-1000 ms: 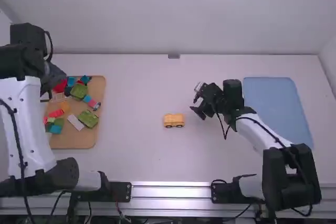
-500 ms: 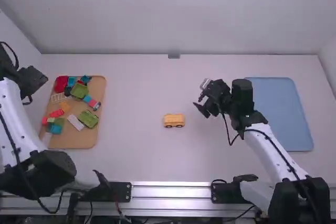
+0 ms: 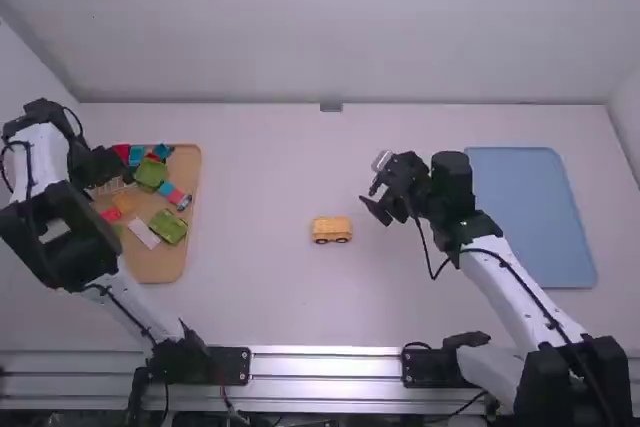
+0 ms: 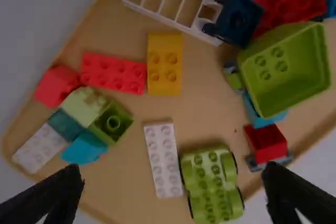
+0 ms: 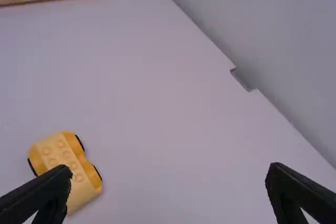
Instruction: Assemble lego blocks to make yellow taxi
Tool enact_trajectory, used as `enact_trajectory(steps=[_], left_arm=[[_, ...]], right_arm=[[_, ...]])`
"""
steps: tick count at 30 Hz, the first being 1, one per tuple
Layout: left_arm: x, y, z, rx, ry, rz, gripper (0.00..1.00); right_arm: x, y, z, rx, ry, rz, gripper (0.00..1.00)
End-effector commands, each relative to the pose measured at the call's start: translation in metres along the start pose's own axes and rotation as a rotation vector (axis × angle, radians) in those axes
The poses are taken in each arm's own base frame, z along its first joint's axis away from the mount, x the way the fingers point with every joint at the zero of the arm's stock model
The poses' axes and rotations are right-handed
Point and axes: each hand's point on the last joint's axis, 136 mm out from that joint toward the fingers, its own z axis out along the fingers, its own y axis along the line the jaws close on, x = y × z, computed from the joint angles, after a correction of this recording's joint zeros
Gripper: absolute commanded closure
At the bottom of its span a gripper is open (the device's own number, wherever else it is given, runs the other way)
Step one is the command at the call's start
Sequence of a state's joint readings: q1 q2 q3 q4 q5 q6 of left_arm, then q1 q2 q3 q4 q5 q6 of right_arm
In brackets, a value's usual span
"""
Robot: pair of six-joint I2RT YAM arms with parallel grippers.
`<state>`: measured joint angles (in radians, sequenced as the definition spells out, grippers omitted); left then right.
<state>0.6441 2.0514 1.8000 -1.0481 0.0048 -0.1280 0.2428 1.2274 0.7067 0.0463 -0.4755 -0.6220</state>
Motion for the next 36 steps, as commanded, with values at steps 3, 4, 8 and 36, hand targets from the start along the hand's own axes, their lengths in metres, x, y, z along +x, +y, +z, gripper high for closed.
enact_trajectory(steps=[3, 4, 8, 36], left_arm=[[-0.010, -0.003, 0.027, 0.011, 0.017, 0.030, 0.28], [-0.010, -0.003, 0.035, 0.008, 0.029, 0.029, 0.31], [-0.009, 0.001, 0.062, -0.006, 0.064, 0.023, 0.48], [-0.013, 0.010, 0.107, -0.071, -0.019, 0.008, 0.51]], right_arm=[[-0.004, 0.000, -0.001, 0.030, 0.009, 0.002, 0.01], [-0.005, 0.001, 0.000, 0.030, 0.010, -0.001, 0.01], [-0.007, 0.005, 0.001, 0.021, 0.008, -0.007, 0.01], [-0.009, 0.006, 0.002, 0.017, -0.001, 0.013, 0.01]])
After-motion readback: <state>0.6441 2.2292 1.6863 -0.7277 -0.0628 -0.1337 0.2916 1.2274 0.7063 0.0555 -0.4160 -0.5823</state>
